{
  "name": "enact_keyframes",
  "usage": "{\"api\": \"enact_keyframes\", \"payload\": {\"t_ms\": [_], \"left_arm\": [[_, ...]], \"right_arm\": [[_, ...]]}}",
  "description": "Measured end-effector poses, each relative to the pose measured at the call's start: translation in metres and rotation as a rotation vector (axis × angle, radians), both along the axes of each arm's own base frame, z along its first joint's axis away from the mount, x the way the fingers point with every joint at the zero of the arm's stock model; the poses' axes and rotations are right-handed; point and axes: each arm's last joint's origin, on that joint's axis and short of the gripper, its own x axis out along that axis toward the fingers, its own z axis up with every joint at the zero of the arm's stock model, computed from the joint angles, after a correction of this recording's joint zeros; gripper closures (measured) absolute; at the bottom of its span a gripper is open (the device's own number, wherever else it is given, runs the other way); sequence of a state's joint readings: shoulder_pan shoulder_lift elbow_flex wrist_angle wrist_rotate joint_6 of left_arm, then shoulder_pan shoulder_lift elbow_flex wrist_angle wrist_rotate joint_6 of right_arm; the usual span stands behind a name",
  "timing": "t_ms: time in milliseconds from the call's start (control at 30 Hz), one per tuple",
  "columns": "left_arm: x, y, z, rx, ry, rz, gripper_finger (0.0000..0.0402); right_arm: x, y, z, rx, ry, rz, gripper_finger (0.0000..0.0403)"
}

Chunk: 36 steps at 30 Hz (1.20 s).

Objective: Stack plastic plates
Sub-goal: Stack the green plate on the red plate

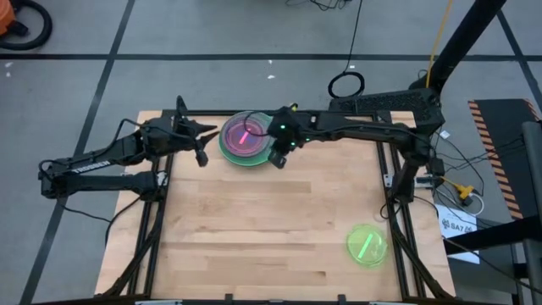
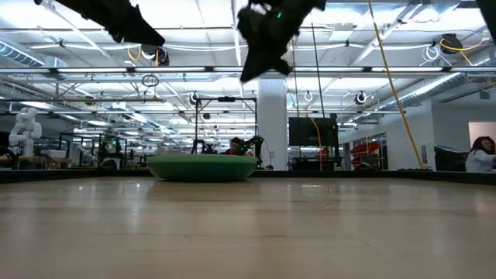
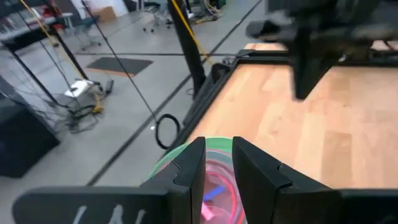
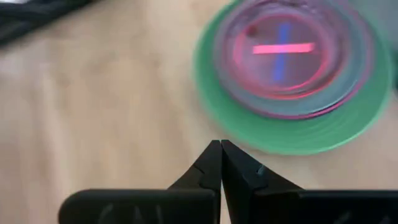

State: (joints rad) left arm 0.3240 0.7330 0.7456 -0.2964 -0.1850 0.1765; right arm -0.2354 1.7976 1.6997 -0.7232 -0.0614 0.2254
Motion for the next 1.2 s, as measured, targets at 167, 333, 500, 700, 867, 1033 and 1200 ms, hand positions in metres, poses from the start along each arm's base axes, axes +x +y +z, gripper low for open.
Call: {"api": "enact_keyframes", "payload": {"t_ms": [167,333,500,700,867,1033,1200], "left_arm": [[0.000,-0.003,-0.002,-0.092,-0.023,0.010,0.0314],[0.001,-0.013,-0.009,-0.214,-0.003,-0.018,0.0314],[0.005,-0.028,-0.008,-0.270,-0.025,-0.092,0.0314],[0.009,-0.044,-0.003,-0.264,-0.073,-0.202,0.0314],[0.010,-0.056,-0.002,-0.268,-0.070,-0.275,0.0314],[0.009,-0.067,-0.002,-0.282,-0.066,-0.340,0.0314],[0.008,-0.077,-0.002,-0.291,-0.059,-0.395,0.0314]], "right_arm": [[-0.024,0.027,0.029,0.147,-0.020,0.088,0.0403],[-0.048,0.059,0.043,0.174,0.069,0.163,0.0403],[-0.057,0.098,0.036,0.207,0.172,0.229,0.0403],[-0.064,0.141,-0.004,0.299,0.317,0.169,0.0403],[-0.076,0.180,-0.043,0.400,0.404,0.048,0.0403],[-0.093,0.219,-0.070,0.525,0.472,-0.077,0.0403],[-0.124,0.245,-0.093,0.552,0.637,-0.304,0.0403]]}}
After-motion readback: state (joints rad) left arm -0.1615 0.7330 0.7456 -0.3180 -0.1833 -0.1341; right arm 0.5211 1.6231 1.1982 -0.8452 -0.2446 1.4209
